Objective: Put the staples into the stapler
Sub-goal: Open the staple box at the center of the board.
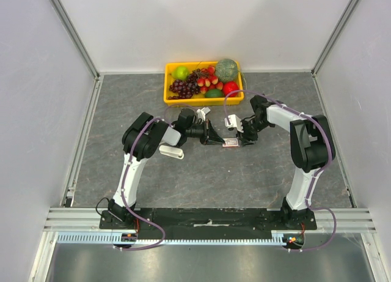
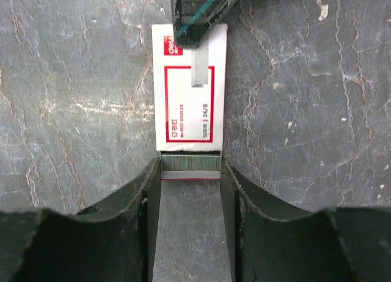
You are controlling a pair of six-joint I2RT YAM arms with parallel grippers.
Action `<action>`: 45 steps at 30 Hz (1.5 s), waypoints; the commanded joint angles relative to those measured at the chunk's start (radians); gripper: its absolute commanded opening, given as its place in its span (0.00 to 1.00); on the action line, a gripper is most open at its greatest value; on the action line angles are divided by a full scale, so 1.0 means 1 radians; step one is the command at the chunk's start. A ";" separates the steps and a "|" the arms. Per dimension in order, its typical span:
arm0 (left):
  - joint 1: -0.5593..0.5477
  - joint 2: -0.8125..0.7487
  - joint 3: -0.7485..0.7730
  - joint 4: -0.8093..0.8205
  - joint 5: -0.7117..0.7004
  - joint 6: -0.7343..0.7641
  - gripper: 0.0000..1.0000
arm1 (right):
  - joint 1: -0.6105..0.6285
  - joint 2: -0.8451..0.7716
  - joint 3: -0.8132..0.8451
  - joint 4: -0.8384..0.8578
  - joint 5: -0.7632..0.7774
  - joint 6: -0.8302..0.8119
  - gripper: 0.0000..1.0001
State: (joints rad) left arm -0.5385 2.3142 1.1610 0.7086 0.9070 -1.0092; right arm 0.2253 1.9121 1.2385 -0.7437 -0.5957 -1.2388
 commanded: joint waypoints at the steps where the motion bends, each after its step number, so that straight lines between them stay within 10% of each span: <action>1: 0.020 0.013 -0.004 0.000 0.007 -0.008 0.06 | -0.024 -0.018 -0.014 -0.046 0.036 -0.042 0.36; 26: 0.038 0.011 -0.009 0.002 0.015 -0.009 0.07 | -0.086 -0.033 -0.022 -0.077 0.050 -0.085 0.35; 45: 0.038 -0.010 0.011 -0.066 0.040 0.027 0.66 | -0.087 -0.085 0.010 -0.071 0.016 -0.039 0.69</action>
State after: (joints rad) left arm -0.5098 2.2997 1.1774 0.7345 0.9821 -1.0519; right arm 0.1455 1.8881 1.2308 -0.8024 -0.5777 -1.2984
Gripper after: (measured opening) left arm 0.620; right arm 0.686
